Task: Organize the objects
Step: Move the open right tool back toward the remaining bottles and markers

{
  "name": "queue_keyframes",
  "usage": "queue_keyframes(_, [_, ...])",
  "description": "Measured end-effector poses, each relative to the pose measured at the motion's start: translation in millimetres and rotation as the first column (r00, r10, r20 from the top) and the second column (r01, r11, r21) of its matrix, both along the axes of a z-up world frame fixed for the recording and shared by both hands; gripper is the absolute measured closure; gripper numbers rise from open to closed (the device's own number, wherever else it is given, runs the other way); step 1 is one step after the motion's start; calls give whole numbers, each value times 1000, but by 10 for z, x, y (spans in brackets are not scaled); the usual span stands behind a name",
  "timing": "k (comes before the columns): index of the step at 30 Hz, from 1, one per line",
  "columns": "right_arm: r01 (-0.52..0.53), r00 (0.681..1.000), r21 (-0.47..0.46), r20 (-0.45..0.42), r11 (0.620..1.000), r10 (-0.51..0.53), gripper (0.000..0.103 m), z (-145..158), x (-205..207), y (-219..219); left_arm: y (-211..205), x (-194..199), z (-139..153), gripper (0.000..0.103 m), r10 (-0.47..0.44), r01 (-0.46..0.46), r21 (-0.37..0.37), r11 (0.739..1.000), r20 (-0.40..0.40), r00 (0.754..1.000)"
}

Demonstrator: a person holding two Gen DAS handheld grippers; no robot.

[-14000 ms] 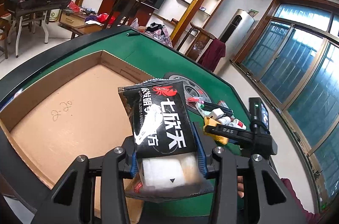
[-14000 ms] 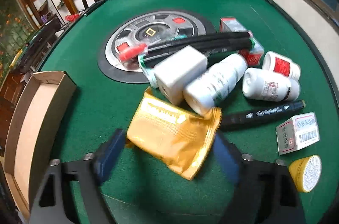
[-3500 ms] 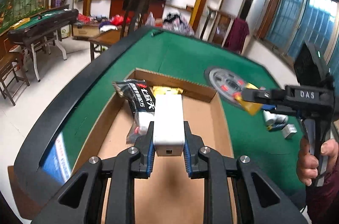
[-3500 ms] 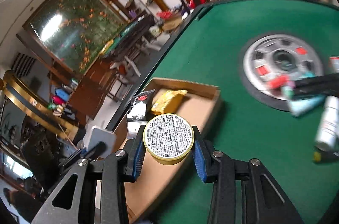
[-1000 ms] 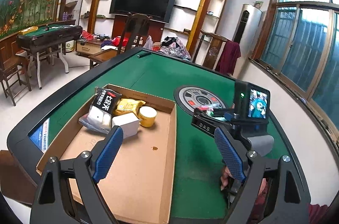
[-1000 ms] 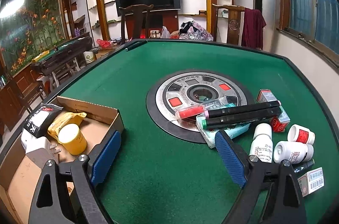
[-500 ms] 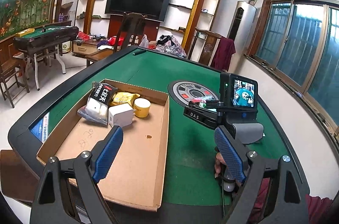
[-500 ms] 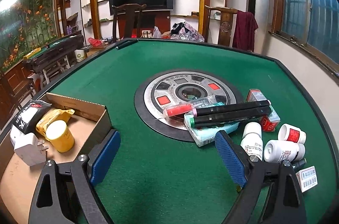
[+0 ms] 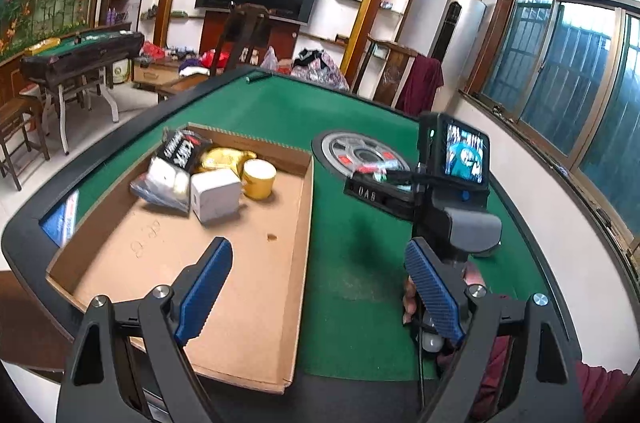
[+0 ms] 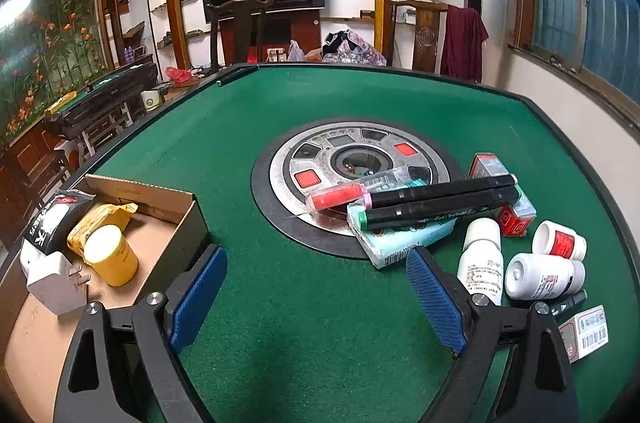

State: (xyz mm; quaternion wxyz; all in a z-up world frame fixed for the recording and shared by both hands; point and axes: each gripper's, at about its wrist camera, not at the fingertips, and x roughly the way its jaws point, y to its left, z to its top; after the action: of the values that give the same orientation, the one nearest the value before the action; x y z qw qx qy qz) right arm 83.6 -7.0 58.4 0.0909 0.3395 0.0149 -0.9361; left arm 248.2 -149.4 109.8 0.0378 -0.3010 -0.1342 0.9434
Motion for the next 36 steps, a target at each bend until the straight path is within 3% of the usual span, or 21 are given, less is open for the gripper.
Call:
queue_keyframes(9, [-11,1000,-18,28,1000,11,9,-26,-21,5,80,-18,-49,15,-18,18,1,1000,8,1000])
queue_keyframes(14, [0,1000,-5,-28,1000,0,9,92,78,20,62,121,67,15,-7,6,-18,1000,-47,999])
queue_keyframes(18, [64,989,-12,-133,998,-65,9,428,350,266,73,214,172,15,20,-29,-84,996,-112,993])
queue_keyframes(22, [144,943,-28,-300,989,-146,0,861,656,772,201,140,336,15,-28,-2,-183,983,-162,986])
queue_keyframes(25, [142,966,-102,-201,984,-161,0,1088,600,1311,388,-94,421,14,-122,84,-249,965,-139,983])
queue_keyframes(28, [213,949,-130,-209,968,-237,0,1161,584,1764,524,-403,371,13,-206,188,-217,958,-67,976])
queue_keyframes(30, [249,939,-125,-212,960,-271,0,1118,524,1946,599,-593,321,13,-225,214,-199,956,-34,974])
queue_keyframes(33, [268,945,-161,-150,950,-292,0,974,289,2201,723,-918,237,13,-253,249,-170,953,2,968])
queue_keyframes(36, [271,952,-186,-92,945,-291,0,812,53,2331,935,-1263,170,20,-327,327,-184,927,29,944])
